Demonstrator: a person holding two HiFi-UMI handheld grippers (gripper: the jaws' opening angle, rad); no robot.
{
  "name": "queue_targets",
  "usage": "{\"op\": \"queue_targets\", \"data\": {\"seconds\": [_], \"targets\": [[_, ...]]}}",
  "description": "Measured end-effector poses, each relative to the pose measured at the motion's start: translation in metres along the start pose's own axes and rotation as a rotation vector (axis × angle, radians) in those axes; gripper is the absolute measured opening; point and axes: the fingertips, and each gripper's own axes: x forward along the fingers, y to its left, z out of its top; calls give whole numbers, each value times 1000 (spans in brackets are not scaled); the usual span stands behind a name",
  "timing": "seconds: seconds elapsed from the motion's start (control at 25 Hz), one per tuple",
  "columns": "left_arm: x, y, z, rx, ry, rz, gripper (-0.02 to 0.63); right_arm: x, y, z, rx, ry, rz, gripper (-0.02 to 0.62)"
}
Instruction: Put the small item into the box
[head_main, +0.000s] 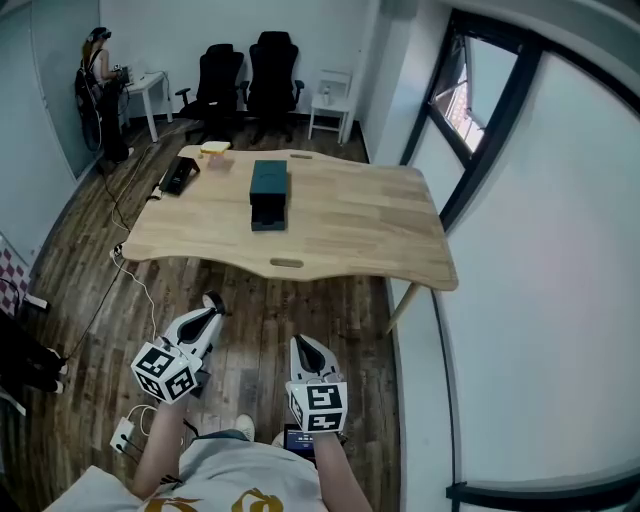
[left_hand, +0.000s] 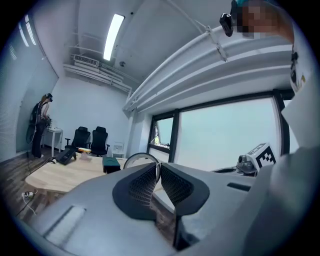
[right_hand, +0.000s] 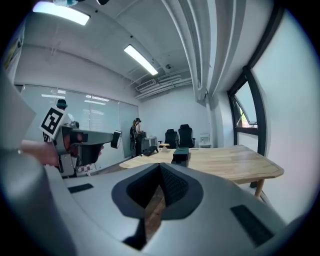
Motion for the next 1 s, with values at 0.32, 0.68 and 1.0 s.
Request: {"op": "queue_targets", "data": {"seconds": [0.32, 0.68, 1.0], "targets": [[-5, -6, -2, 1, 7, 6, 32, -5, -5, -1, 31, -6, 1, 5], [20, 7, -13, -25, 14, 16, 32, 10, -24, -9, 33, 17, 0, 5], [77, 40, -13, -36, 2, 13, 32, 56, -71, -7, 39, 24, -28, 5]]}}
